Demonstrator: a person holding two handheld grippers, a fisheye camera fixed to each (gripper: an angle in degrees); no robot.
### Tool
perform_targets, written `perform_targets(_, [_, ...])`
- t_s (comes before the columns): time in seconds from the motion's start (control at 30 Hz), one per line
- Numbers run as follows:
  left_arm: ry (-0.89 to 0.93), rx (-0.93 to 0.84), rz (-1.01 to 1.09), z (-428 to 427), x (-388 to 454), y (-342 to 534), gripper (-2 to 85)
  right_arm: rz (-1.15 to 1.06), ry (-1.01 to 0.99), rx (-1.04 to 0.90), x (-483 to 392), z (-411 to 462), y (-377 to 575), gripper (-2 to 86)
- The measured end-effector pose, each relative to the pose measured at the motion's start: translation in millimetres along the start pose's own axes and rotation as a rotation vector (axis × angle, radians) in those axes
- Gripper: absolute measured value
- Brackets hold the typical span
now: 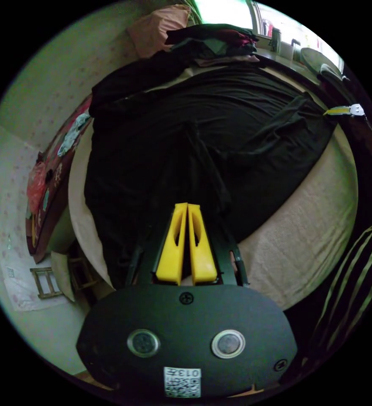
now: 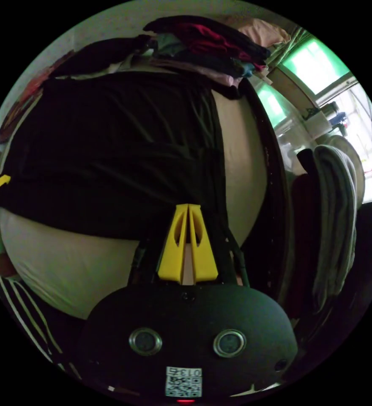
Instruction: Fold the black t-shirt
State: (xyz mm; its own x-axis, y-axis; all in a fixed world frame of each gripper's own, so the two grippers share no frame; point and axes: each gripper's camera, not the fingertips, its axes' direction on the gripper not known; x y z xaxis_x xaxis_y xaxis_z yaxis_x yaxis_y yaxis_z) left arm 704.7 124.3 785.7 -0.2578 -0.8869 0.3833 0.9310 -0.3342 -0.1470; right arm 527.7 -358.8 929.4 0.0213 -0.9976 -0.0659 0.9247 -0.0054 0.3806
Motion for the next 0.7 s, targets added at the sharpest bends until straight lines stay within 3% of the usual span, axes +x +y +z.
perform_targets(0.17, [0.045,-0.037,-0.080,-9.4,-36.9,-17.0,-0.2,0.030,-0.055,-0.051,27.6,13.9,-9.5,0.0])
perform_targets(0.33, [0.072,0.094,-0.282,-41.5,-117.3,-30.1,0.6,0.105,-0.072,0.105,61.8,2.1,-25.2,0.1])
perform_targets(0.5, [-0.004,0.152,-0.274,-52.5,-202.3,-90.1,5.9,-0.008,-0.066,0.132,75.2,24.8,-94.9,1.6])
perform_targets(0.7, [0.130,0.168,-0.256,-42.3,-300.9,-195.5,11.8,-0.071,-0.102,0.163,81.1,58.7,-222.0,5.4])
